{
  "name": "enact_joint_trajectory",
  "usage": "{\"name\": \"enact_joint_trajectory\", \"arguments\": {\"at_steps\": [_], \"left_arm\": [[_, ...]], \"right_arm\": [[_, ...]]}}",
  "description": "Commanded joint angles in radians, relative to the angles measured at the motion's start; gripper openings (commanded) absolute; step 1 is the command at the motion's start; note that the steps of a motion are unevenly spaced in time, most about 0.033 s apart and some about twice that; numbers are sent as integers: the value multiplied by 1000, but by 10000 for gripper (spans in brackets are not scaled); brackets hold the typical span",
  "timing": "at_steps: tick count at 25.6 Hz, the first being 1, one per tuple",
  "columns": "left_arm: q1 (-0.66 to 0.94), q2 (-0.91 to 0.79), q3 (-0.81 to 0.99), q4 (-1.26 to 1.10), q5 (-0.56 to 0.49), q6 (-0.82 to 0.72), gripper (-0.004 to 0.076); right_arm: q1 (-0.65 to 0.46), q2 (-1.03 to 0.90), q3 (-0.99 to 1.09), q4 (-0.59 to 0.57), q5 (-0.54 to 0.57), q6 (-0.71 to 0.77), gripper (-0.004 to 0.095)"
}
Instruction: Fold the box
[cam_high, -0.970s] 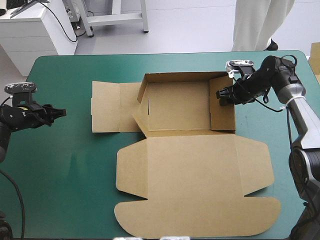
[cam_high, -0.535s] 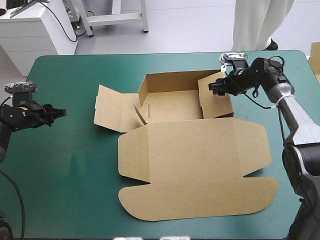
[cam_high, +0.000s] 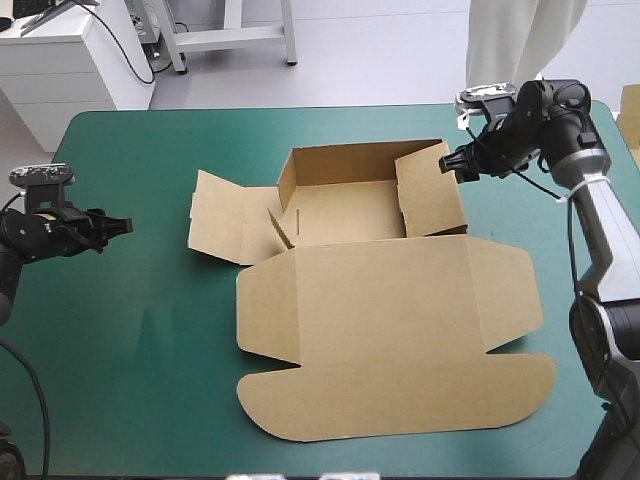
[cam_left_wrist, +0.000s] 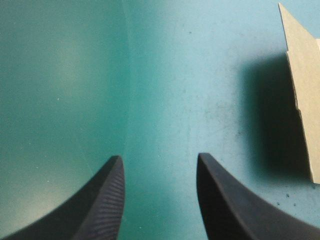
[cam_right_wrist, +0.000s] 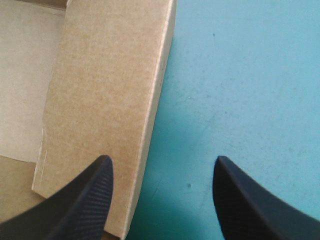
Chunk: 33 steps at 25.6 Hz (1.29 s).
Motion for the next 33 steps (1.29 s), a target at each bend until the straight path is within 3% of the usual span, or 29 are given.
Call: {"name": "enact_joint_trajectory", "arguments": {"at_steps": [1, 6, 10, 16, 18, 20, 22, 33], "left_arm": [[0, -33, -28, -13, -39, 0, 326], [0, -33, -28, -13, -37, 0, 326], [0, -33, -28, -15, -37, 0, 326], [0, -33, -28, -17, -37, 0, 326], [0, -33, -28, -32, -37, 2, 326], [0, -33, -28, -38, -37, 7, 326], [0, -33, -28, -38, -37, 7, 326], [0, -33, -28, -38, -32, 15, 326]], "right_arm": [[-2, -99, -15, -3, 14, 6, 549], [0, -212, 50, 10, 14, 9, 544], [53, -336, 142, -22, 14, 9, 469], [99, -453, 240, -83, -60, 47, 469], [99, -450, 240, -80, -85, 25, 511], [99, -419, 240, -43, -141, 9, 693], [99, -395, 240, -43, -178, 9, 770], [97, -158, 200, -49, -268, 99, 792]]}}
